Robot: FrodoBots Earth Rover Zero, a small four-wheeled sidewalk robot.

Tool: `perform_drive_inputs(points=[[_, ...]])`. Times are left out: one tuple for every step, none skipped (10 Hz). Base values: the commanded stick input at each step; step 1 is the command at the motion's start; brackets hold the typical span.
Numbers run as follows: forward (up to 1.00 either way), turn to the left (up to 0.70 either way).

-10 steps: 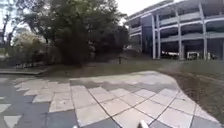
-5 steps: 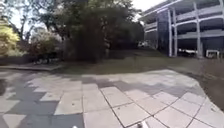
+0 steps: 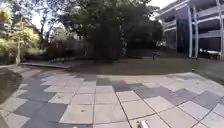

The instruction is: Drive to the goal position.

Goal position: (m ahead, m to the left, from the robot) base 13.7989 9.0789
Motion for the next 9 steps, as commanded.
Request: perform_drive_inputs(points=[[0.50, 0.00], [0.50, 0.00], [0.50, 0.00], [0.50, 0.00], [0.50, 0.00], [0.50, 0.00], [0.50, 0.50], [0.50, 0.50], [0.50, 0.50]])
